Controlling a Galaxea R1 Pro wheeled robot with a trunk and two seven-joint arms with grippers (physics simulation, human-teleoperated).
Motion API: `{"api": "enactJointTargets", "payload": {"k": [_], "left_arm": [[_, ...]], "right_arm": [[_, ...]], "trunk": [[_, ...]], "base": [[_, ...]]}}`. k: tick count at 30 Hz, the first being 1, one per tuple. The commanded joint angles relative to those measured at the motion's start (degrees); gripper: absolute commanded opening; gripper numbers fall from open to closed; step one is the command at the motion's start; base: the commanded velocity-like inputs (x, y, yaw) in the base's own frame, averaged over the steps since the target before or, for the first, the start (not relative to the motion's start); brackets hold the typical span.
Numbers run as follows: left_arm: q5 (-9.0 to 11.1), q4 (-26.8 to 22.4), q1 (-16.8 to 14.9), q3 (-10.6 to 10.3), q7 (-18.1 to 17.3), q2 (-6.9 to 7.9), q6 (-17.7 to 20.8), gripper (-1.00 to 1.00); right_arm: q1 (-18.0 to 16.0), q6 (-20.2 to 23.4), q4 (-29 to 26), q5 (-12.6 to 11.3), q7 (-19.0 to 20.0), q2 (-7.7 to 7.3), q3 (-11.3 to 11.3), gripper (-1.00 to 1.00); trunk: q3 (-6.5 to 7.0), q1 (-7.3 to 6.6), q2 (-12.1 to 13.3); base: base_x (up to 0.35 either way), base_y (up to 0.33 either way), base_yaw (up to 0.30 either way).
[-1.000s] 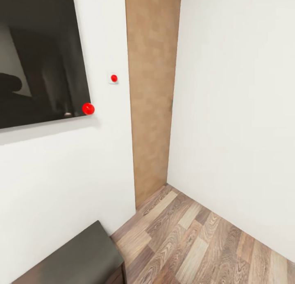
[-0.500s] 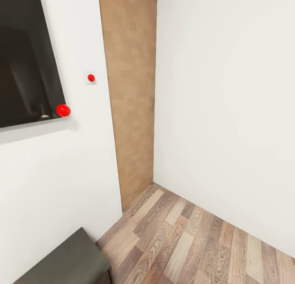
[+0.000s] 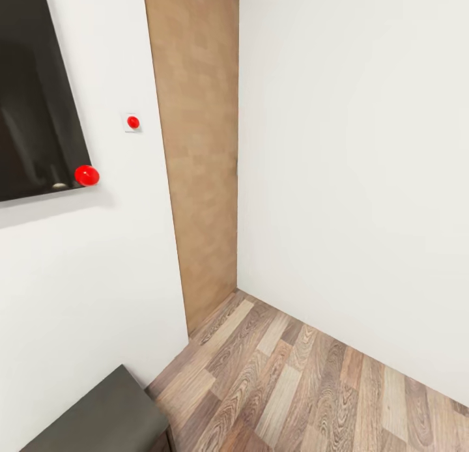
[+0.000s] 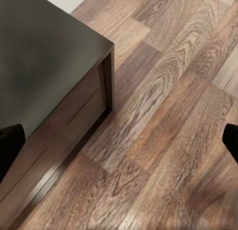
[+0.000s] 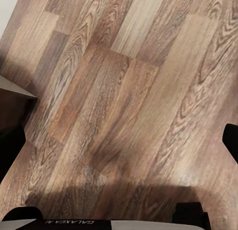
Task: In the bedroom, move the book from the bed onto either nightstand, and place the two sandals side by side next to the bed.
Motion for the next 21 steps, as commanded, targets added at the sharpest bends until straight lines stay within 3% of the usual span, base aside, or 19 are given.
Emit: {"api": "enactJointTargets", "payload": {"k": [1,21], "left_arm": [[0.01,-0.01,-0.01,0.06,-0.01,-0.02,-0.13,1.0],[0.01,0.02,-0.01,0.06,-0.01,-0.02,-0.13,1.0]], "right_arm": [[-0.04,-0.01,0.06,-0.36,0.36,0.01,-0.12,1.0],[-0.04,-0.01,0.09,-0.36,0.34,0.01,-0.13,1.0]], "trunk": [[-0.09,0.0,-0.03],[-1.81,0.0,-0.03]], "base": [[0.0,0.0,-0.004],[0.0,0.0,0.0]]}}
